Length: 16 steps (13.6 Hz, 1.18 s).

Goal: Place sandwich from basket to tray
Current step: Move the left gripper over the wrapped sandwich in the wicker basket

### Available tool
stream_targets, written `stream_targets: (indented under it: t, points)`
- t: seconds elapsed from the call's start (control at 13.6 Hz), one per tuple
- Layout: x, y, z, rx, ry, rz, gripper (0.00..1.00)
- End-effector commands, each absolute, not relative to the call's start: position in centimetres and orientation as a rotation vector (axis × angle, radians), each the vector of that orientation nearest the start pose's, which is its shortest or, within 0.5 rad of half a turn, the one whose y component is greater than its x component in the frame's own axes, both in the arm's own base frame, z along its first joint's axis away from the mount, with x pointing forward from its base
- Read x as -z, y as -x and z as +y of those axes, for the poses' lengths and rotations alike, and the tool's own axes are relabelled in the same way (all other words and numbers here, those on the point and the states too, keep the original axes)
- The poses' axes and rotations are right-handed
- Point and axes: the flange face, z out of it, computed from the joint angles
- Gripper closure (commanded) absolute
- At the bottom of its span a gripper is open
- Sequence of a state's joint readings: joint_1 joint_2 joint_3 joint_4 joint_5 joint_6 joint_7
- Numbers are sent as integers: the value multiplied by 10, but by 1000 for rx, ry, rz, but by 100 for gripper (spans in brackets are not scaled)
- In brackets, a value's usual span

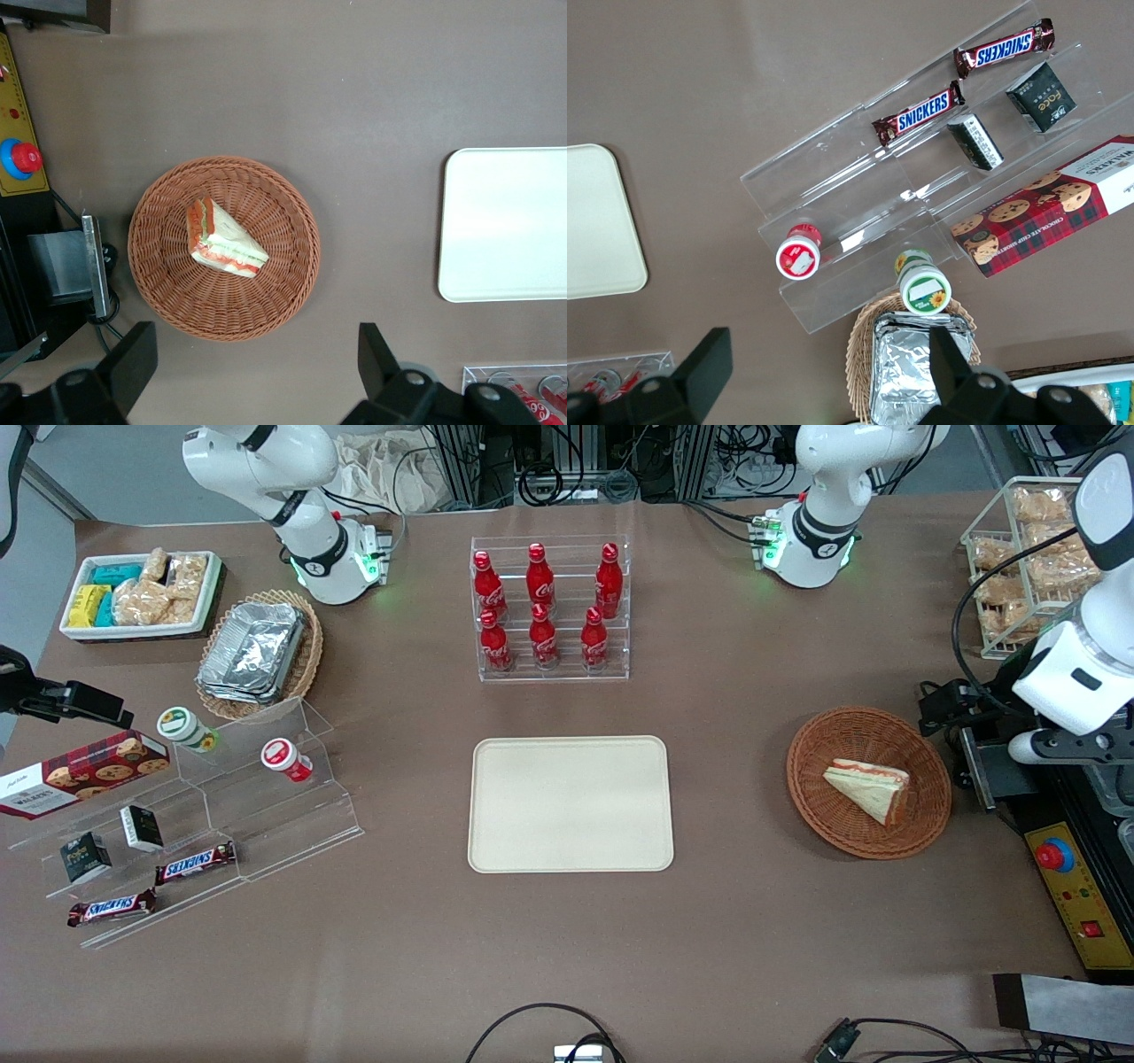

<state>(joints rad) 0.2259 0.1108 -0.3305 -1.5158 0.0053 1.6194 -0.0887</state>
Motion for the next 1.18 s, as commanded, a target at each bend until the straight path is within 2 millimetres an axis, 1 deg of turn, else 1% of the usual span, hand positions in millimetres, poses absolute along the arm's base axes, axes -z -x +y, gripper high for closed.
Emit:
stream_targets:
  t: [0.0, 0.37, 0.44, 0.66, 0.74, 0.81, 0.88, 0.96, 1.1]
  points:
    - [-600, -590, -47, -25, 3166, 26, 0]
    - [-598, -591, -48, -29, 3168, 31, 0]
    - [-594, -591, -47, -43, 3166, 27, 0]
    - [-571, -592, -44, -91, 3159, -17, 0]
    - [-558, -597, -41, -108, 3162, -78, 0]
    - [-549, -600, -33, -107, 3156, -193, 0]
    - [-536, -602, -31, -99, 3147, -296, 0]
    - [-522, -601, -31, -99, 3135, -384, 0]
    - [-492, -603, -33, -79, 3096, -631, 0]
